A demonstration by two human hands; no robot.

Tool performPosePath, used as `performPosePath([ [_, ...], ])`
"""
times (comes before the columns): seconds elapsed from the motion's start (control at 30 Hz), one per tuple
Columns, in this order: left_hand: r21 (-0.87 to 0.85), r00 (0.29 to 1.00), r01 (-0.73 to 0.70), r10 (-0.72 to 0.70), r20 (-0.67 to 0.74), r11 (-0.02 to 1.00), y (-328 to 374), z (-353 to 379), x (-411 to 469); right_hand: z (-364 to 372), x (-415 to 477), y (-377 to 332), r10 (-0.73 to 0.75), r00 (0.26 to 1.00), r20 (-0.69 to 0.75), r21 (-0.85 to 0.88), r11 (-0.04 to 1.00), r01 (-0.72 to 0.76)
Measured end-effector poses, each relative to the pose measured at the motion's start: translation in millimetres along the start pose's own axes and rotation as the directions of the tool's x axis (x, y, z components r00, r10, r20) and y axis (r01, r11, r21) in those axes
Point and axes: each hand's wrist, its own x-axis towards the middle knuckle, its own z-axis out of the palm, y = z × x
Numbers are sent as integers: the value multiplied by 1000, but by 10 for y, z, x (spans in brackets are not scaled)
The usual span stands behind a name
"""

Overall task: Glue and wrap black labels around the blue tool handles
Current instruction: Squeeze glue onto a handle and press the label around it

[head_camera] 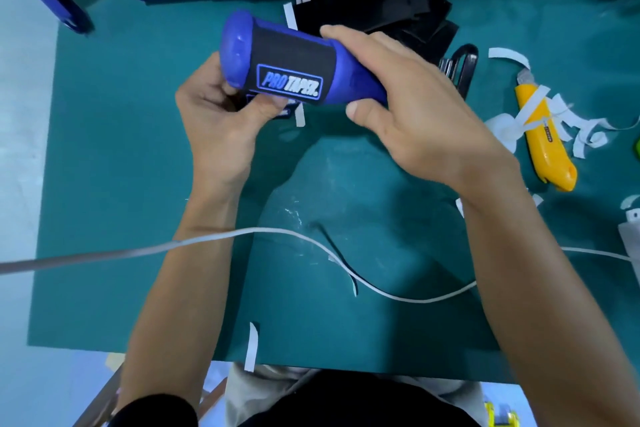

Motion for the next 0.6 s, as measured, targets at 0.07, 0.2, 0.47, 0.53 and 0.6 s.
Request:
performPosePath([
  [0.07,-48,997,-71,72,4,996,63,-90,46,-49,-41,-91,-13,998,65,47,999,10],
  [0.2,-184,997,-79,79,-9,980,170,-155,92,-17,-73,-214,-48,984,170,247,969,5],
  [0.47,-330,974,197,-222,-39,923,103,36,33,153,-141,-96,-38,959,280,618,772,-150],
  [0.53,-356,971,228,-240,11,906,96,44,18,167,-182,-45,14,954,301,694,683,-229],
  [0.6,-359,962,258,-272,14,897,118,49,18,188,-232,19,67,952,298,742,612,-275],
])
